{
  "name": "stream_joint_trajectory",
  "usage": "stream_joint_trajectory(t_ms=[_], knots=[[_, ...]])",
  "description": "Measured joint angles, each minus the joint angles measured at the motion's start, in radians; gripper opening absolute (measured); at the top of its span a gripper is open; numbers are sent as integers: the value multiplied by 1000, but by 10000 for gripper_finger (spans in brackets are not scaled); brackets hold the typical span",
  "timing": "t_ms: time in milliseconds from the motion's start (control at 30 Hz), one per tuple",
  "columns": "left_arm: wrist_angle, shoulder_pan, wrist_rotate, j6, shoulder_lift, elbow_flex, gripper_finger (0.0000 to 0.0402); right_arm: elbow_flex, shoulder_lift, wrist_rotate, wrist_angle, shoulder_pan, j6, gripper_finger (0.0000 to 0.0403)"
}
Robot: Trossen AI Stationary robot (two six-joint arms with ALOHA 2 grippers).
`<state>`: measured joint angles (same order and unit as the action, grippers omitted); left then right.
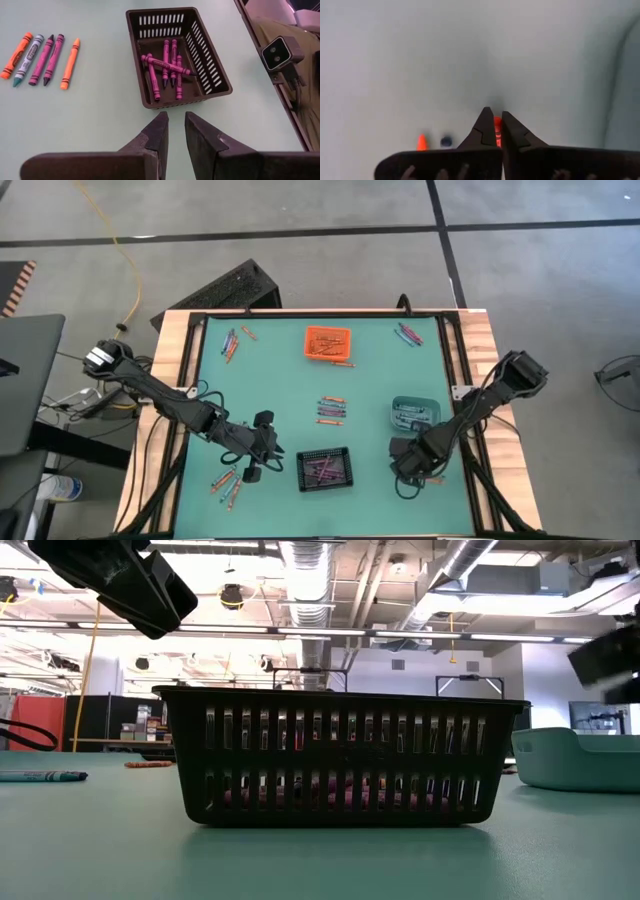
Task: Sort crayons
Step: Put the orange crayon into the orange bin
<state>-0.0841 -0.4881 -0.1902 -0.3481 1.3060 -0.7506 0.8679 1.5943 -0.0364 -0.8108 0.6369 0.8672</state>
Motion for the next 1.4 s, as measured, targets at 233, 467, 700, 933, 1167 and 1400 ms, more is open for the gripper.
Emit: stream_joint_trajectory(t_ms=[233, 467, 700, 933, 1167, 1400], knots=[[0, 0, 0, -2, 0, 0, 52, 104, -2, -42, -61, -6, -76, 2], [0, 0, 0, 13, 0, 0, 52, 254, -3, -158, -287, 5, -112, 2], [0, 0, 0, 5, 0, 0, 52, 319, -4, -333, -446, -52, -252, 2], [0, 0, 0, 5, 0, 0, 52, 275, -4, -356, -437, -204, -391, 1], [0, -1, 0, 19, 0, 0, 52, 274, -4, -356, -388, -305, -484, 1], [15, 0, -26, 33, 0, 0, 52, 297, -5, -357, -120, -475, -820, 1]])
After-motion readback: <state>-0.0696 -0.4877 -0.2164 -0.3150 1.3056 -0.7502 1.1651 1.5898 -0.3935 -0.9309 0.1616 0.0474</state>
